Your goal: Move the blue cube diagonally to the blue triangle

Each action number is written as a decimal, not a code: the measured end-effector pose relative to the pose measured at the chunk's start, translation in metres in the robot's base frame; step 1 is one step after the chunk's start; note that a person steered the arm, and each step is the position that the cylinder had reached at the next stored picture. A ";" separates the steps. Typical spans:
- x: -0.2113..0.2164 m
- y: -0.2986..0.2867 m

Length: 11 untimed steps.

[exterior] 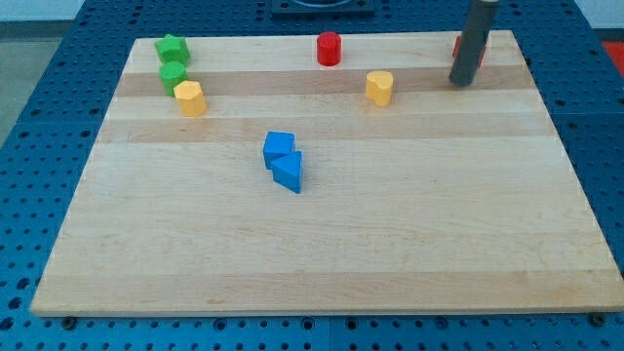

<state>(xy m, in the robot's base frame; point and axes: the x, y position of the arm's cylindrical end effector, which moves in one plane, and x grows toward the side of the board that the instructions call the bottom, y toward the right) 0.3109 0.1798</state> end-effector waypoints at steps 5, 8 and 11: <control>0.122 -0.251; 0.150 -0.379; 0.142 -0.396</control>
